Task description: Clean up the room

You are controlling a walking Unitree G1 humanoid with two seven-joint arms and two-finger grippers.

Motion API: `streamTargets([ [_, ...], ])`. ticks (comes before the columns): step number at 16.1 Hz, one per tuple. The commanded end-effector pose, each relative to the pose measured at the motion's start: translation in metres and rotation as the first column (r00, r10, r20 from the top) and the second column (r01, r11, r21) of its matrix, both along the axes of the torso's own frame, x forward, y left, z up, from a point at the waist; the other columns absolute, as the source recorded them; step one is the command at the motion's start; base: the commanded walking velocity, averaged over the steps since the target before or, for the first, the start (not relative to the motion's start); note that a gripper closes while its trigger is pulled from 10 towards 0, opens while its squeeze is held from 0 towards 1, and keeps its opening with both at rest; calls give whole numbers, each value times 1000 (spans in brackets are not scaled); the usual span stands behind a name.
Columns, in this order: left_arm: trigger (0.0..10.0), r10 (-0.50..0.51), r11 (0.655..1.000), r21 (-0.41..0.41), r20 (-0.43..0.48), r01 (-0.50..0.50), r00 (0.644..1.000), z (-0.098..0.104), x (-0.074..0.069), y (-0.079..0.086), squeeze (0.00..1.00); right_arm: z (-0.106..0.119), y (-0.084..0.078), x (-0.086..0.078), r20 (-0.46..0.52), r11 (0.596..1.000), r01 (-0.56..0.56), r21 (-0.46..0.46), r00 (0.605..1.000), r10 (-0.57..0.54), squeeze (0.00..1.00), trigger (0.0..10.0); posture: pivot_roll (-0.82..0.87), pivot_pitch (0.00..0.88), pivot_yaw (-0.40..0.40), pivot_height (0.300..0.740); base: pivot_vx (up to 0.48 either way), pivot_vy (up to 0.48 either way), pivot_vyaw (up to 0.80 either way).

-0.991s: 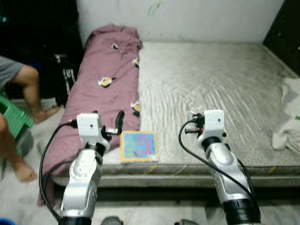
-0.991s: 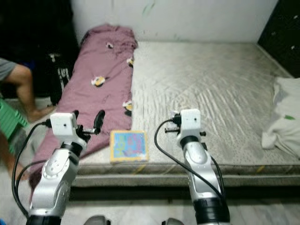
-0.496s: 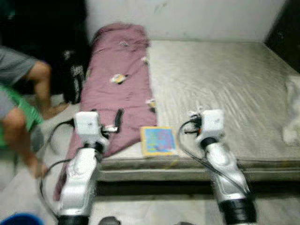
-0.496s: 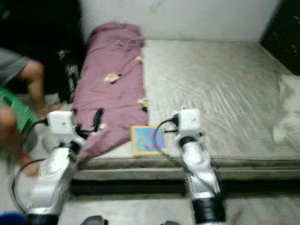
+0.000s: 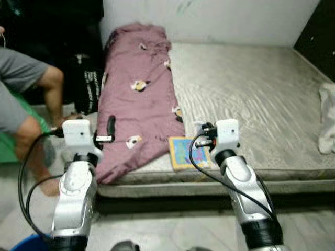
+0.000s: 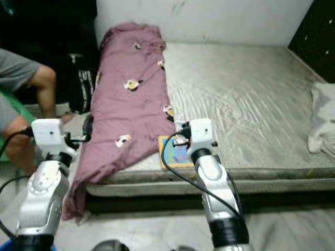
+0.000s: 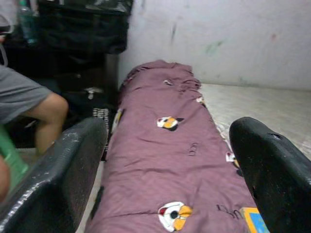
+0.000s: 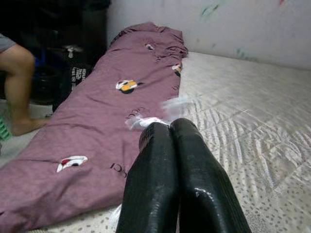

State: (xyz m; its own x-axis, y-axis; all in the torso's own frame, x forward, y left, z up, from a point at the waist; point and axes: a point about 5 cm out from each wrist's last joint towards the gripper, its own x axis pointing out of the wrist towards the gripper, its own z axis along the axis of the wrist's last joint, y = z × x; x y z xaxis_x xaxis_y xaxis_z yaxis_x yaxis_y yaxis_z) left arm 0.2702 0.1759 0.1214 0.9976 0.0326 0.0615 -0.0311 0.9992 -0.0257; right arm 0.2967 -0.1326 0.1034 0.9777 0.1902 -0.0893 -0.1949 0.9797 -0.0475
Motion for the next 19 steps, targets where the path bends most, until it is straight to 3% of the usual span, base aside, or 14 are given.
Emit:
streamTargets([
  [1,10000,14,1000,13,-36,-13,999,-9,-7,1,0,2,-1,0,14,1000,-5,3,1000,5,0,10000,11,0,-7,740,0,0,800],
  [6,10000,-1,999,51,-37,3,999,-12,-10,-8,0,3,0,8,22,1000,-7,1,1000,7,0,10000,19,0,-6,740,0,0,800],
  [19,10000,-3,999,33,-14,4,1000,-11,-12,-13,0,-1,6,11,23,999,-42,-2,999,42,0,10000,51,0,-48,740,0,0,800],
])
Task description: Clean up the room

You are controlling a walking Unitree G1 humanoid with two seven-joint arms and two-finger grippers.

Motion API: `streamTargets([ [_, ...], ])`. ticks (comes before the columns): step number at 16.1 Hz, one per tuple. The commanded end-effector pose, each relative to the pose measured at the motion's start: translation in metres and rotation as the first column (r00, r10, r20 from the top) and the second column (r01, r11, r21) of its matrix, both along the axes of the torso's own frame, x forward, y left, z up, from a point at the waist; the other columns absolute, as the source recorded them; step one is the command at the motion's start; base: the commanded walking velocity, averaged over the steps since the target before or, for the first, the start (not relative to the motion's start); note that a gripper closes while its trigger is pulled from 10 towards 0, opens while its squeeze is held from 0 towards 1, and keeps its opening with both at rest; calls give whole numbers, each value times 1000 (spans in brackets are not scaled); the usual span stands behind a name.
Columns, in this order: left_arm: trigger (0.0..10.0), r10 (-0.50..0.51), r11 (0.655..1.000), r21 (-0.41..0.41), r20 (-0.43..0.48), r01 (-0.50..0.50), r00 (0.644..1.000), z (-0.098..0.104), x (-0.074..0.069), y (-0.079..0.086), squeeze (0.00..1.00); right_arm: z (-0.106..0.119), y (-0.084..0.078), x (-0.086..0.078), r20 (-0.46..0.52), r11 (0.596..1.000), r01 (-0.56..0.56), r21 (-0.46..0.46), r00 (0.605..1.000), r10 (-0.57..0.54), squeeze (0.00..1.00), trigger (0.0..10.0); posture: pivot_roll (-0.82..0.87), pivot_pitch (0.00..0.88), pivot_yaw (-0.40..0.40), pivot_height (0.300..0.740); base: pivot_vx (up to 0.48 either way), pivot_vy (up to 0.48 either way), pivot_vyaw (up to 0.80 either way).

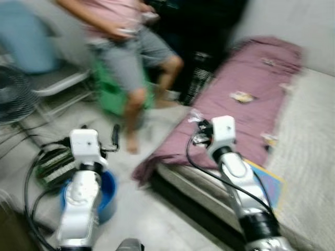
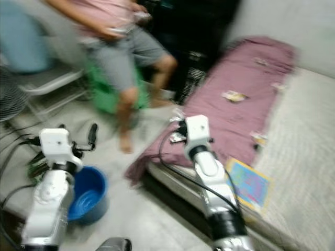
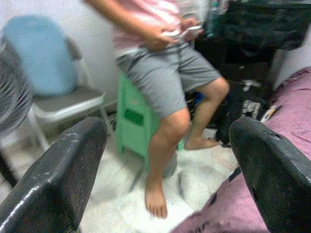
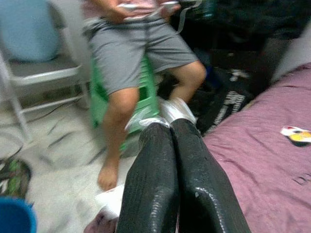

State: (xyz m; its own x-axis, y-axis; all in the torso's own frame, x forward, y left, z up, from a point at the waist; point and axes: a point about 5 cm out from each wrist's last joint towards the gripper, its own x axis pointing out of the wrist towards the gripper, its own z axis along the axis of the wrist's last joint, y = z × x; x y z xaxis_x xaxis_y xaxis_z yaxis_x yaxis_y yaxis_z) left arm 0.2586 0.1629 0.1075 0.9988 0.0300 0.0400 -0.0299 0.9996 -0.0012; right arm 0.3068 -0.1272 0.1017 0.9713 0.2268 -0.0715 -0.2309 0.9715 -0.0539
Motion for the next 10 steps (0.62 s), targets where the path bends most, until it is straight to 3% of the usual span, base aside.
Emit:
streamTargets([
  [1,10000,3,1000,8,8,-3,1000,2,-1,0,0,1,2,1,3,1000,-11,0,1000,11,0,10000,56,0,-53,740,0,0,800],
  [9,10000,-71,997,-14,2,71,997,3,-3,-5,0,2,5,-2,7,999,-42,-6,999,42,0,10000,30,0,-54,740,0,0,800],
  [10,10000,-88,996,-23,8,88,996,3,-2,-7,0,2,4,-2,2,999,-33,5,999,33,0,10000,29,0,-53,740,0,0,0],
])
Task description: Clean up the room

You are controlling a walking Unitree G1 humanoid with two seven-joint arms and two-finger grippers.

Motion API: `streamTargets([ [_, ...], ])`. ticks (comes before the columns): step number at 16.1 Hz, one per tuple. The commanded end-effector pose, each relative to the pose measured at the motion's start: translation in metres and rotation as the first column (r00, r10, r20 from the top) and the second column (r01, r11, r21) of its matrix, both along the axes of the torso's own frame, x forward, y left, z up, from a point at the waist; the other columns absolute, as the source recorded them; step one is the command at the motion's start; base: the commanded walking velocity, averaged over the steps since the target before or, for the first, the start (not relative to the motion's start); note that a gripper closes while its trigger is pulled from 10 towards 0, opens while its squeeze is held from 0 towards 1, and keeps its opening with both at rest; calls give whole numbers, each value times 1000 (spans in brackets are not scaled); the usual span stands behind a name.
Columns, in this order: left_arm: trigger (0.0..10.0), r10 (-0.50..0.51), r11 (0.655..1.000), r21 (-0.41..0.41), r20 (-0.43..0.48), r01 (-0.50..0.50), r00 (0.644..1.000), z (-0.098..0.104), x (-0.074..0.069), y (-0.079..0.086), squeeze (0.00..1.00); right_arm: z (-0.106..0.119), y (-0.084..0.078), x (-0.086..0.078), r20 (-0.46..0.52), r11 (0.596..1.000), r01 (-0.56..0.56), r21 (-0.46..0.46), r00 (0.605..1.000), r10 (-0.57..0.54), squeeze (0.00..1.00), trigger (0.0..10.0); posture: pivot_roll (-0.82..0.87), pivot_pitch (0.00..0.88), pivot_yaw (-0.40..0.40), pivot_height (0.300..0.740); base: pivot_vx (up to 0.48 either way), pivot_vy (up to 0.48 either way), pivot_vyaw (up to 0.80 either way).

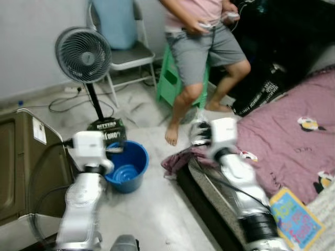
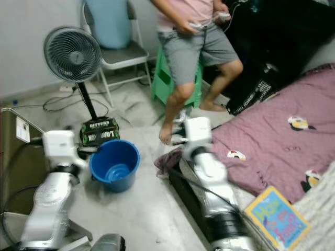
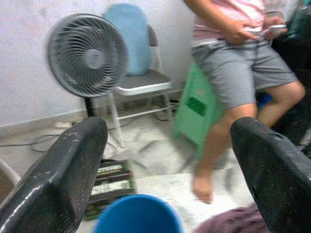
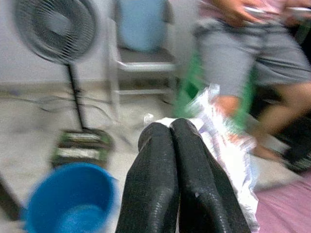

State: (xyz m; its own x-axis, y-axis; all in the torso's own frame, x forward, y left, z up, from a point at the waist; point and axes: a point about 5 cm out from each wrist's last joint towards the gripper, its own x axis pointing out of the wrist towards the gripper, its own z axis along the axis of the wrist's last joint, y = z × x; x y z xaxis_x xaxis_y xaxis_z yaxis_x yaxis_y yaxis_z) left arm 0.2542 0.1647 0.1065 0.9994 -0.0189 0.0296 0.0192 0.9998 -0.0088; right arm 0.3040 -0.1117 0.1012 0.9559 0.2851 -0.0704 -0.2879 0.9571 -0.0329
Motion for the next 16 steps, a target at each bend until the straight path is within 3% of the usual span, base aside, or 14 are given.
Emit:
streamTargets([
  [1,10000,-47,999,-20,21,47,999,5,2,-10,0,2,-12,1,5,999,29,-13,1000,-29,0,10000,30,0,-53,740,0,0,0],
  [8,10000,-76,997,-26,29,77,997,7,1,-11,0,3,-8,0,11,1000,3,-19,1000,-3,0,10000,35,0,-52,740,226,0,0],
  [16,10000,-77,997,-23,27,77,997,7,3,-10,0,4,-7,0,20,1000,1,-9,1000,-1,0,10000,41,0,-50,740,352,0,612],
])
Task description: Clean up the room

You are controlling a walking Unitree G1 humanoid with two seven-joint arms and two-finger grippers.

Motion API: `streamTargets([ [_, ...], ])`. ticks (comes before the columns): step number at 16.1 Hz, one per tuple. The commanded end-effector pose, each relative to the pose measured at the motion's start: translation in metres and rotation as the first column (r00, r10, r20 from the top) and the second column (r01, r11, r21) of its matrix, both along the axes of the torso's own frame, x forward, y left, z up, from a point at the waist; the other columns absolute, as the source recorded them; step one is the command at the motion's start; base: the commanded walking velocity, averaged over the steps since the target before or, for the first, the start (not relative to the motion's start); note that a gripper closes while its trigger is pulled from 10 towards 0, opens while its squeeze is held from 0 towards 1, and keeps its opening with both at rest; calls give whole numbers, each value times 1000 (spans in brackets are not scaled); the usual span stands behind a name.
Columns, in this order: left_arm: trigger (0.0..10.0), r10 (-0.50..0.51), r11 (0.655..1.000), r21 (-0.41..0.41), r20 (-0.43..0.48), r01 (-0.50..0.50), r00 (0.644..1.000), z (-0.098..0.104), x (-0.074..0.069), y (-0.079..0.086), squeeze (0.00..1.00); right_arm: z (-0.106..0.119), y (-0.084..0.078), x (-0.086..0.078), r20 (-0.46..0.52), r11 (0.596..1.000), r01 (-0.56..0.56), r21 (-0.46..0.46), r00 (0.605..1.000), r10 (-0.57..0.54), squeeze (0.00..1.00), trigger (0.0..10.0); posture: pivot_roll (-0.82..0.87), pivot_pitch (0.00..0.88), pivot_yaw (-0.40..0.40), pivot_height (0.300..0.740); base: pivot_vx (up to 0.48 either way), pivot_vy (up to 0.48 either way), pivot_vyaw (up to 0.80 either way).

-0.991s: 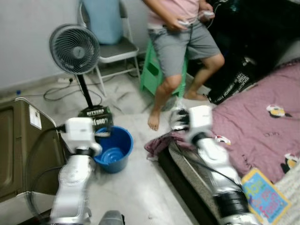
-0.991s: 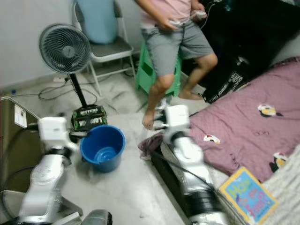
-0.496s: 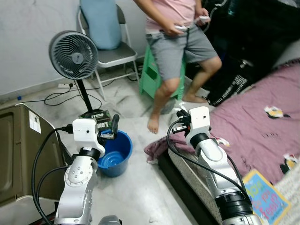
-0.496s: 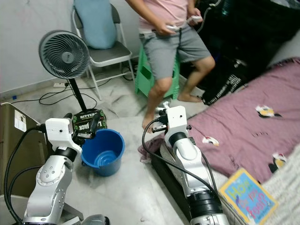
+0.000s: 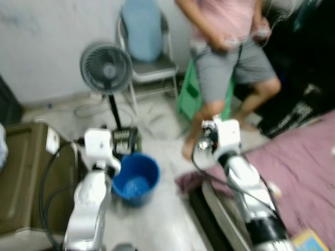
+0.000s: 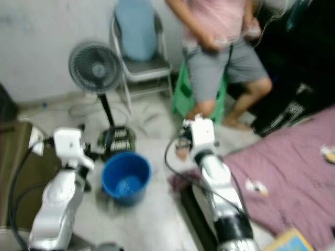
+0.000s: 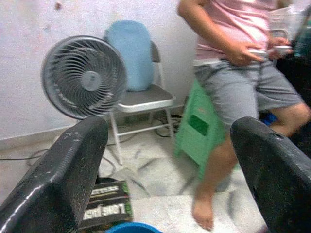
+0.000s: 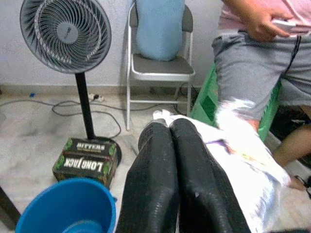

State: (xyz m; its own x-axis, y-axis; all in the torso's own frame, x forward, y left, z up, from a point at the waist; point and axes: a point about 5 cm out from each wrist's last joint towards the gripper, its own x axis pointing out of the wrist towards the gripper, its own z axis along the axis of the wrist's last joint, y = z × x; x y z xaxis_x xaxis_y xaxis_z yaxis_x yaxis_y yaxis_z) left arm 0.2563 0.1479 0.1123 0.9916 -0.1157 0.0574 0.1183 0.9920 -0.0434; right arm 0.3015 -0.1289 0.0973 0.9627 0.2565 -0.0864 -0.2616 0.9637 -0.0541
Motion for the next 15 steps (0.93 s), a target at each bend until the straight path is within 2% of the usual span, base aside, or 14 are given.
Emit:
streamTargets([
  [1,10000,22,1000,12,1,-22,1000,1,1,7,0,8,10,3,30,1000,-27,16,999,27,0,10000,41,0,-50,740,349,0,0],
  [4,10000,42,999,14,-4,-42,999,1,2,7,0,9,10,3,36,999,-31,16,999,31,0,10000,40,0,-49,740,109,0,0],
  [15,10000,38,999,15,-1,-38,999,2,4,7,0,9,11,3,40,999,-34,15,999,34,0,10000,36,0,-48,740,0,0,763],
])
